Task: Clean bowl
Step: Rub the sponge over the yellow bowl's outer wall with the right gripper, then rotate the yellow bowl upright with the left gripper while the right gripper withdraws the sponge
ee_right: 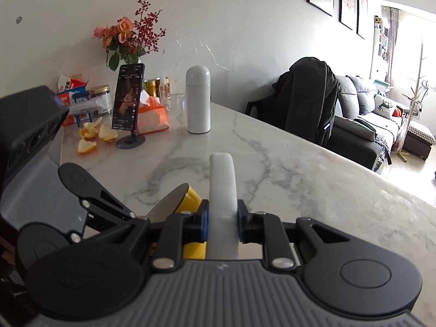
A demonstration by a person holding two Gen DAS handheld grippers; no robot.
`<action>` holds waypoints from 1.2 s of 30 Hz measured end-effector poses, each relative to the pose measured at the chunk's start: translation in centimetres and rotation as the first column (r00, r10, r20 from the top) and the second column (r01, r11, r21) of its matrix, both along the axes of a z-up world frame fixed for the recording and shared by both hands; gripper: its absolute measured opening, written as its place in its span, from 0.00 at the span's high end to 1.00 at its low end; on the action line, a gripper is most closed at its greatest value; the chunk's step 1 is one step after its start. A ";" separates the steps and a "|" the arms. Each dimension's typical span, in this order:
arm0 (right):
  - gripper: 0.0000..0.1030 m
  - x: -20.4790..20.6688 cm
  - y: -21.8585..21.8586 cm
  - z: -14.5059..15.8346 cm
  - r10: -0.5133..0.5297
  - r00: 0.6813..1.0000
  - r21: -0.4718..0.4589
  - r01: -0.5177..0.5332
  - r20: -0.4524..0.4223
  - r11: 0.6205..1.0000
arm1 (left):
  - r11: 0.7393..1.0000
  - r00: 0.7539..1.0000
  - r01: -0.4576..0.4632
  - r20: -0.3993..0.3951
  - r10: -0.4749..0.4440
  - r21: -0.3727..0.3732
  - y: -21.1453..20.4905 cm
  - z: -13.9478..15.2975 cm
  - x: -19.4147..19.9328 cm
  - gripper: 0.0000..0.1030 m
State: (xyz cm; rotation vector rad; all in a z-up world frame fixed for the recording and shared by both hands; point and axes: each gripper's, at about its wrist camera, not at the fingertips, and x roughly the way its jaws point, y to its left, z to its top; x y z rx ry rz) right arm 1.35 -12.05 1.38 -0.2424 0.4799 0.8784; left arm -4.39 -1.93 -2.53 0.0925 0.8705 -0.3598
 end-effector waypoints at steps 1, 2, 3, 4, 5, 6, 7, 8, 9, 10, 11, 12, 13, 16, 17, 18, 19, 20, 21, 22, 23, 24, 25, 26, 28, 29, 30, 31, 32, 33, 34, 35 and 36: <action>0.80 -0.1 0.1 0.1 0.007 1.000 0.002 -0.007 0.002 1.000 | 1.000 1.000 0.000 0.000 0.000 -0.001 0.0 0.0 -0.1 0.88; 0.80 -0.3 0.2 0.1 0.014 1.000 0.003 -0.014 0.003 1.000 | 1.000 1.000 -0.001 -0.001 0.001 -0.002 0.1 -0.1 -0.2 0.88; 0.80 -0.5 0.3 0.2 0.022 1.000 0.003 -0.022 0.004 1.000 | 1.000 1.000 0.000 -0.002 0.000 -0.002 0.1 -0.1 -0.4 0.88; 0.79 -0.5 0.3 0.1 0.023 1.000 0.000 -0.023 0.003 1.000 | 1.000 1.000 0.002 -0.003 -0.002 -0.002 0.2 -0.1 -0.5 0.88; 0.79 -0.6 0.3 0.0 0.022 1.000 -0.003 -0.022 0.003 1.000 | 1.000 1.000 0.003 -0.004 -0.003 -0.001 0.2 -0.1 -0.6 0.87; 0.79 -0.5 0.3 -0.1 0.018 1.000 -0.005 -0.018 -0.002 1.000 | 1.000 1.000 0.005 -0.005 -0.005 0.000 0.2 -0.2 -0.6 0.87; 0.79 -0.4 0.2 -0.3 0.013 1.000 -0.006 -0.014 -0.008 1.000 | 1.000 1.000 0.007 -0.006 -0.007 0.001 0.2 -0.2 -0.7 0.87; 0.79 -0.3 0.2 -0.5 0.008 1.000 -0.010 -0.008 -0.016 1.000 | 1.000 1.000 0.009 -0.007 -0.009 0.002 0.2 -0.2 -0.8 0.87; 0.79 -0.2 0.1 -0.8 0.002 1.000 -0.016 -0.002 -0.023 1.000 | 1.000 1.000 0.010 -0.008 -0.010 0.003 0.2 -0.3 -0.8 0.86; 0.79 -0.1 0.1 -1.0 -0.005 1.000 -0.021 0.004 -0.031 1.000 | 1.000 1.000 0.010 -0.009 -0.010 0.003 0.2 -0.3 -0.8 0.86; 0.79 0.0 0.0 -1.3 -0.011 0.999 -0.027 0.010 -0.039 1.000 | 1.000 1.000 0.011 -0.010 -0.011 0.003 0.2 -0.3 -0.8 0.86; 0.79 0.0 0.0 -1.5 -0.015 0.999 -0.031 0.014 -0.044 0.999 | 1.000 1.000 0.011 -0.010 -0.011 0.003 0.2 -0.4 -0.8 0.86; 0.79 0.1 0.0 -1.6 -0.019 0.999 -0.033 0.018 -0.049 0.999 | 1.000 1.000 0.012 -0.010 -0.012 0.005 0.2 -0.4 -0.9 0.86; 0.79 -0.1 0.0 -1.2 -0.013 0.999 -0.025 0.012 -0.039 1.000 | 1.000 1.000 0.014 -0.012 -0.014 0.010 0.2 -0.4 -0.4 0.85; 0.79 -0.4 0.0 -0.8 -0.006 1.000 -0.018 0.005 -0.027 1.000 | 1.000 1.000 0.015 -0.013 -0.015 0.011 0.2 -0.5 -0.3 0.85; 0.79 -0.7 0.0 -0.4 0.002 1.000 -0.010 -0.003 -0.014 1.000 | 1.000 1.000 0.015 -0.013 -0.015 0.011 0.2 -0.5 -0.3 0.85; 0.79 -0.9 0.1 -0.1 0.011 1.000 -0.003 -0.011 -0.005 1.000 | 1.000 1.000 0.016 -0.013 -0.016 0.013 0.2 -0.5 -0.3 0.85; 0.79 -1.1 0.1 0.2 0.020 1.000 0.004 -0.020 0.002 1.000 | 1.000 1.000 0.016 -0.012 -0.016 0.015 0.1 -0.5 -0.3 0.85; 0.79 -1.3 0.2 0.4 0.028 1.000 0.005 -0.028 0.008 1.000 | 1.000 1.000 0.017 -0.012 -0.017 0.017 0.1 -0.5 -0.3 0.85; 0.79 -1.4 0.3 0.4 0.031 0.999 0.003 -0.031 0.012 1.000 | 1.000 1.000 0.019 -0.012 -0.018 0.020 0.1 -0.5 -0.3 0.85; 0.79 -1.4 0.4 0.3 0.032 0.999 -0.002 -0.032 0.012 0.999 | 1.000 1.000 0.021 -0.012 -0.020 0.023 0.1 -0.5 -0.2 0.84; 0.79 -1.3 0.4 0.1 0.028 1.000 -0.009 -0.028 0.011 1.000 | 0.999 1.000 0.023 -0.012 -0.023 0.027 0.1 -0.5 -0.2 0.84; 0.79 -1.2 0.3 -0.2 0.019 1.000 -0.014 -0.019 0.004 1.000 | 0.999 0.999 0.031 -0.012 -0.031 0.038 -0.1 -0.5 -0.2 0.84; 0.79 -0.9 0.1 -0.4 0.010 1.000 -0.019 -0.010 -0.007 1.000 | 0.998 0.999 0.038 -0.011 -0.037 0.046 -0.2 -0.5 -0.1 0.84; 0.79 -0.3 -0.2 -1.0 -0.010 0.999 -0.030 0.008 -0.043 1.000 | 0.997 0.999 0.050 -0.010 -0.049 0.060 -0.5 -0.5 0.1 0.84; 0.79 -0.1 -0.3 -1.3 -0.016 0.998 -0.035 0.014 -0.056 0.999 | 0.996 0.999 0.054 -0.010 -0.053 0.066 -0.6 -0.5 0.3 0.83; 0.79 0.1 -0.4 -1.5 -0.021 0.998 -0.040 0.019 -0.066 0.999 | 0.996 0.998 0.056 -0.008 -0.056 0.068 -0.7 -0.5 0.4 0.83; 0.79 0.2 -0.5 -1.7 -0.025 0.997 -0.042 0.022 -0.072 0.999 | 0.996 0.998 0.060 -0.006 -0.060 0.072 -0.9 -0.5 0.6 0.83; 0.79 0.2 -0.6 -1.8 -0.027 0.997 -0.042 0.024 -0.078 0.999 | 0.995 0.998 0.063 -0.004 -0.063 0.075 -1.0 -0.5 0.8 0.82; 0.79 0.2 -0.7 -2.0 -0.030 0.996 -0.042 0.027 -0.082 0.999 | 0.995 0.998 0.066 -0.001 -0.066 0.078 -1.1 -0.5 0.9 0.80; 0.79 0.2 -0.8 -2.1 -0.031 0.996 -0.042 0.027 -0.083 0.999 | 0.994 0.998 0.069 0.004 -0.070 0.080 -1.3 -0.5 1.1 0.79; 0.79 0.2 -0.9 -2.2 -0.035 0.996 -0.043 0.031 -0.085 0.999 | 0.994 0.997 0.071 0.009 -0.072 0.082 -1.5 -0.5 1.2 0.78; 0.79 0.2 -1.0 -2.4 -0.040 0.995 -0.043 0.037 -0.088 0.998 | 0.994 0.997 0.072 0.014 -0.073 0.083 -1.6 -0.5 1.3 0.77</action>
